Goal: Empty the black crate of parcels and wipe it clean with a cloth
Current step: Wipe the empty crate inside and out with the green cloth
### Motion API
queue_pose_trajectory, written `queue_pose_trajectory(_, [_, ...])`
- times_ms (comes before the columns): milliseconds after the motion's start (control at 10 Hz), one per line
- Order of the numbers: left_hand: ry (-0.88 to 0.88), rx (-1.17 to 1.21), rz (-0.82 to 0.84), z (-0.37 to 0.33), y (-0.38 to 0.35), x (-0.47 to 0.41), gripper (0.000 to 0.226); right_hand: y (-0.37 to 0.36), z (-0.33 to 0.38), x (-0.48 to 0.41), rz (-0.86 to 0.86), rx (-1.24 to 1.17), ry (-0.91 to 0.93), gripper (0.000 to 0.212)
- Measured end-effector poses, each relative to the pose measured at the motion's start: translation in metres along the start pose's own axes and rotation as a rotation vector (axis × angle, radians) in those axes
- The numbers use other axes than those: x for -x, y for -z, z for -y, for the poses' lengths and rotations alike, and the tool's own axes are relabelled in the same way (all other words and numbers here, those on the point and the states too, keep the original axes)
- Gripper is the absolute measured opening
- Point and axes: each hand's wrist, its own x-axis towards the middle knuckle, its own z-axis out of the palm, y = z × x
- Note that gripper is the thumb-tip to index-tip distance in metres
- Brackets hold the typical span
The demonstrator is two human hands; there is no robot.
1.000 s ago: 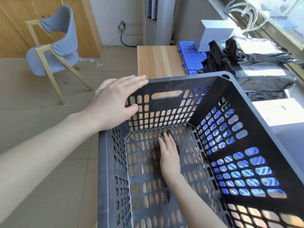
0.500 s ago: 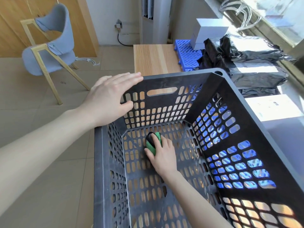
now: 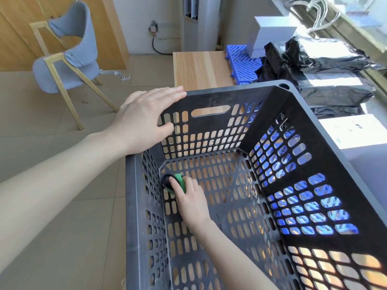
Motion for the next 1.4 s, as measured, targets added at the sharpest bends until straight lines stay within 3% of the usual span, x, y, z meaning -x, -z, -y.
queue_pose_trajectory(100, [0.003, 0.014, -0.001, 0.0, -0.001, 0.0, 0.065, 0.016, -0.046, 0.005, -0.073, 0.071, -0.135, 0.072])
queue_pose_trajectory(200, [0.0, 0.015, -0.002, 0.0, -0.001, 0.0, 0.065, 0.034, -0.098, 0.016, -0.171, 0.141, -0.384, 0.061])
queue_pose_trajectory(400, [0.006, 0.008, -0.007, -0.001, -0.001, 0.0, 0.065, 0.036, -0.111, 0.019, -0.225, 0.168, -0.575, 0.058])
queue_pose_trajectory(500, [0.001, 0.007, -0.002, -0.001, -0.001, -0.001, 0.066, 0.019, -0.066, 0.01, -0.21, 0.061, -0.455, 0.063])
queue_pose_trajectory(600, [-0.002, 0.006, 0.0, 0.0, -0.001, 0.0, 0.066, 0.001, -0.005, 0.007, -0.08, -0.054, -0.179, 0.075])
queue_pose_trajectory(700, [-0.007, -0.002, 0.003, 0.0, -0.001, 0.0, 0.066, -0.012, 0.031, 0.01, 0.008, -0.06, -0.02, 0.08])
queue_pose_trajectory(900, [-0.009, 0.003, 0.002, 0.001, -0.001, 0.0, 0.066, 0.014, -0.033, 0.012, -0.052, 0.04, -0.164, 0.072])
queue_pose_trajectory(1000, [-0.001, 0.006, -0.003, 0.0, -0.001, 0.0, 0.065, 0.033, -0.093, 0.02, -0.127, 0.122, -0.359, 0.062])
queue_pose_trajectory(1100, [0.0, 0.011, -0.006, -0.001, 0.0, 0.0, 0.064, 0.05, -0.13, 0.031, -0.132, 0.202, -0.504, 0.067])
queue_pose_trajectory(1300, [0.004, 0.011, -0.013, -0.002, 0.0, 0.001, 0.063, 0.029, -0.094, 0.02, -0.225, 0.134, -0.614, 0.061])
queue_pose_trajectory(1400, [0.009, 0.008, -0.009, -0.003, 0.0, 0.0, 0.064, 0.012, -0.043, 0.01, -0.16, -0.005, -0.413, 0.068])
